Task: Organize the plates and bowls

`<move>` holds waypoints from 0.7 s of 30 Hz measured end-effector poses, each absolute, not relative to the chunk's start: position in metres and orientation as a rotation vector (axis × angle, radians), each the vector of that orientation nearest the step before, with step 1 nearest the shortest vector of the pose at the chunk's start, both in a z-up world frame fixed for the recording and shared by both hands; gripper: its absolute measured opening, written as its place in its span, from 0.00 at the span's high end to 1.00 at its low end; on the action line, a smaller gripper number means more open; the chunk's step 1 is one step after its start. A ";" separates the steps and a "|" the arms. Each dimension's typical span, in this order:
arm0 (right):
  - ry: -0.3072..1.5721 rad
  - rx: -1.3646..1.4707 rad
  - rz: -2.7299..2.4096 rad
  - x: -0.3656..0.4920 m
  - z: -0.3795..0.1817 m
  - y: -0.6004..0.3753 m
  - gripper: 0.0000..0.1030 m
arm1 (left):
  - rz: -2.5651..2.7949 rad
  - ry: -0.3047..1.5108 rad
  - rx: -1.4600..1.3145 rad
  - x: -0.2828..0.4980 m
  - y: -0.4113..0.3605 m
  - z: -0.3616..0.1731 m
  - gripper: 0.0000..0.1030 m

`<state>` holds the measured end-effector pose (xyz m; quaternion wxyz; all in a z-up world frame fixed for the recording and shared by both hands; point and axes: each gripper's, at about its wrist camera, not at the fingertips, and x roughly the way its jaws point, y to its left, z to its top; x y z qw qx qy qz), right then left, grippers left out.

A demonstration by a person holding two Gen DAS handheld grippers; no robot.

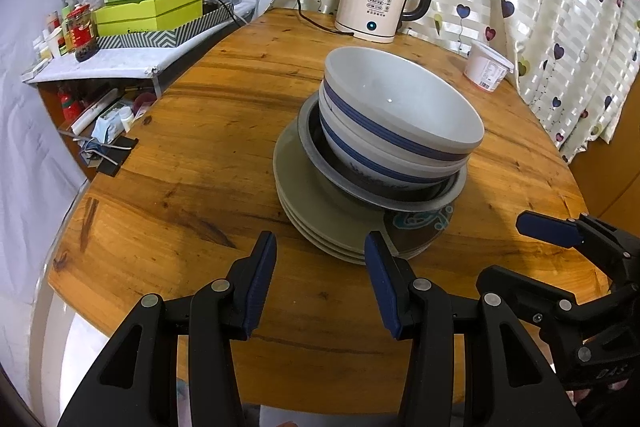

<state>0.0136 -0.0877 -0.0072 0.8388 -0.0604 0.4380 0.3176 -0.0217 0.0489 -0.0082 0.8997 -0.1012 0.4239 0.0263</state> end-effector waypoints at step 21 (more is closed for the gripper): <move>0.931 -0.121 0.672 0.010 -0.011 -0.088 0.19 | 0.054 0.888 -0.206 -0.024 0.048 -0.013 0.54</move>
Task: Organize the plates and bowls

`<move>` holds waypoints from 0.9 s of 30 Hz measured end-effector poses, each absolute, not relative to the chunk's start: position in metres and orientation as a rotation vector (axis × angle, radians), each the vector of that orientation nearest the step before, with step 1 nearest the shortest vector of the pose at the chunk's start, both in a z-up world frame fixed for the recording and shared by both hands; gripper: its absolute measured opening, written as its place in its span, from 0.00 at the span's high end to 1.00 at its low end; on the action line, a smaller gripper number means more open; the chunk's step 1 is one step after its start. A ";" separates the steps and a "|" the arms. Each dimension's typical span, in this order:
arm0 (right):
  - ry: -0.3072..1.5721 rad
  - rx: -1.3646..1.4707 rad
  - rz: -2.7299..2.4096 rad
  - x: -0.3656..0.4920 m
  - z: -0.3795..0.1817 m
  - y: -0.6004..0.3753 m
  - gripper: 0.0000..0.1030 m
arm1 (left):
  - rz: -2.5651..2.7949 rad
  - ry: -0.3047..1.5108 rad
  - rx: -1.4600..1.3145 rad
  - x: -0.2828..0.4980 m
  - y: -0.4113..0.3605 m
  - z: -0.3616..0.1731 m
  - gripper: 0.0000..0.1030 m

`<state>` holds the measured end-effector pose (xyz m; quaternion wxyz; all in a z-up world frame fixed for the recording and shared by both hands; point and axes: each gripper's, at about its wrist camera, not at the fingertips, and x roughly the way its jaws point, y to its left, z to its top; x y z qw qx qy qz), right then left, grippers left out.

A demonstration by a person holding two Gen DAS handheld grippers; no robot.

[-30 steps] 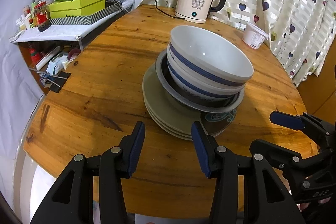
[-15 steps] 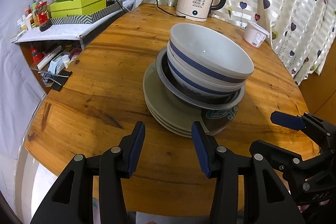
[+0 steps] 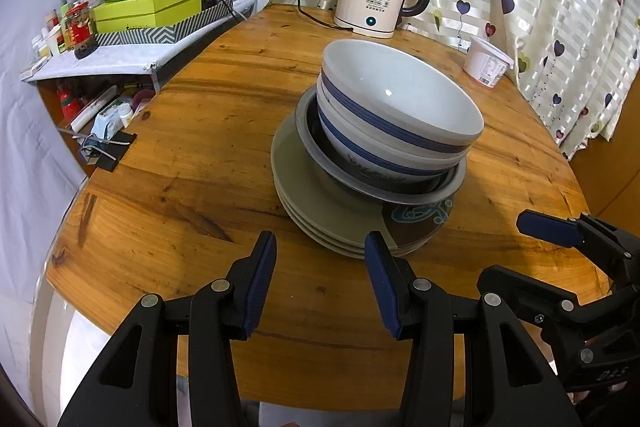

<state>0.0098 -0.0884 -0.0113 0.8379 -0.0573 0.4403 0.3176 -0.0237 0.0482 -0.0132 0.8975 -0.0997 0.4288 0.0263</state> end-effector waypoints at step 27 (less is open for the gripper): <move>0.921 -0.132 0.673 0.004 -0.005 -0.085 0.19 | 0.050 0.894 -0.209 -0.028 0.047 -0.011 0.54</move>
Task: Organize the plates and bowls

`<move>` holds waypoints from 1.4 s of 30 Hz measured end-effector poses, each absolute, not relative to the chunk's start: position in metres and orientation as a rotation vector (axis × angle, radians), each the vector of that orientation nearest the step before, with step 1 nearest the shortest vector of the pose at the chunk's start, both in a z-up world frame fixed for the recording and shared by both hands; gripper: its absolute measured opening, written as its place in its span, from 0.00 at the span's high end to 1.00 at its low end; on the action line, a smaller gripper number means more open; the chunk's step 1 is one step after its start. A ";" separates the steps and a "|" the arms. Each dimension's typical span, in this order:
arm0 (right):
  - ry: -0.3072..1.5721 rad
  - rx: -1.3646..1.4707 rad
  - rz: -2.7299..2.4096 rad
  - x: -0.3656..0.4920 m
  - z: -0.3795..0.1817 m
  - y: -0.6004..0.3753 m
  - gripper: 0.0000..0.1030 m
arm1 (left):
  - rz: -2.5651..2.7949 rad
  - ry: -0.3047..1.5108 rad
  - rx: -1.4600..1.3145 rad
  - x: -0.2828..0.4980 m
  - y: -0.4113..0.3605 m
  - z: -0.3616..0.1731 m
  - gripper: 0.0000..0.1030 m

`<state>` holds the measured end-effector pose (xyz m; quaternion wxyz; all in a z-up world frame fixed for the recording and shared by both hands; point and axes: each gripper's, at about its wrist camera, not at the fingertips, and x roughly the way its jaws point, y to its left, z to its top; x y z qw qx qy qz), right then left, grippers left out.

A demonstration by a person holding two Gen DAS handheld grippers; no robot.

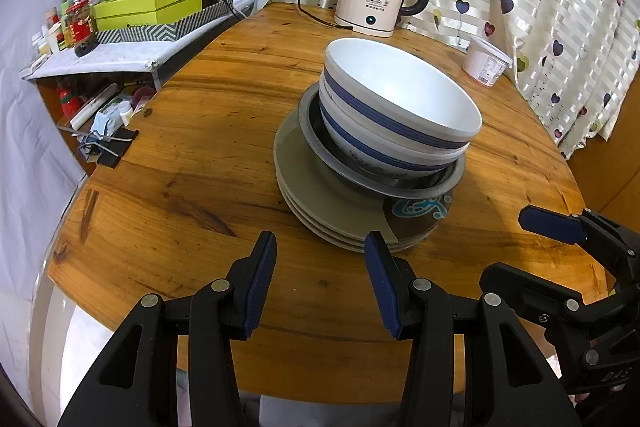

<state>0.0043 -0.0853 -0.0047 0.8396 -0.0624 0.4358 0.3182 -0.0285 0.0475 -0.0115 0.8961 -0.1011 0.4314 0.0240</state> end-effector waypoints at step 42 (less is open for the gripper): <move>0.924 -0.129 0.681 0.004 -0.007 -0.081 0.19 | 0.027 0.908 -0.185 -0.022 0.038 -0.011 0.54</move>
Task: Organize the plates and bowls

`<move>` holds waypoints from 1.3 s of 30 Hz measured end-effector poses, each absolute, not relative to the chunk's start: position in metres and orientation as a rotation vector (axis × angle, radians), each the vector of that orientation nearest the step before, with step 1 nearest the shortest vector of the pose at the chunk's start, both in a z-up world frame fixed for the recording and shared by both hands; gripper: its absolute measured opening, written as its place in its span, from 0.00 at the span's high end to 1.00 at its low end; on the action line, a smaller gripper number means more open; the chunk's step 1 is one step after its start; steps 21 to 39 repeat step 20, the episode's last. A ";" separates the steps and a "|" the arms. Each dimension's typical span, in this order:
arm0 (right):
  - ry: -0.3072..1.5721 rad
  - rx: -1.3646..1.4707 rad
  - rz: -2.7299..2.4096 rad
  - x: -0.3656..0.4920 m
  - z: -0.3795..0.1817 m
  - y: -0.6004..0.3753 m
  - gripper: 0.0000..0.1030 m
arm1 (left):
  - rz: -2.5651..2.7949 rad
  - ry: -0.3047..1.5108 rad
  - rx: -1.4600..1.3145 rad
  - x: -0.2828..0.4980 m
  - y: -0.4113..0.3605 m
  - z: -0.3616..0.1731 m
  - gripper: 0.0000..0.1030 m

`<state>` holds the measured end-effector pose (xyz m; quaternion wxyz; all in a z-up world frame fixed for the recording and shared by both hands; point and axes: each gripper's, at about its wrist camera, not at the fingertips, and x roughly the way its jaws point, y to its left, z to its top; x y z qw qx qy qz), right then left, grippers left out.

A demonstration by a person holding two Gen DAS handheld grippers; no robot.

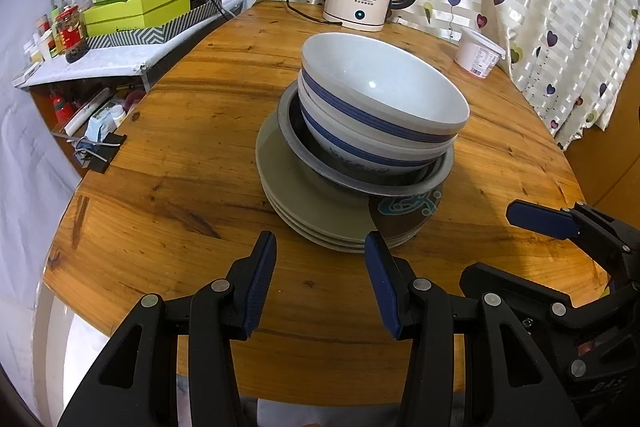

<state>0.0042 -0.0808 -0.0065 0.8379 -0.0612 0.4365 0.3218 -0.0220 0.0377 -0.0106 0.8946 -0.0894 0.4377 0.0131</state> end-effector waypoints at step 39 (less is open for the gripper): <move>0.934 -0.120 0.690 0.010 -0.013 -0.082 0.19 | 0.030 0.923 -0.187 -0.016 0.040 -0.016 0.54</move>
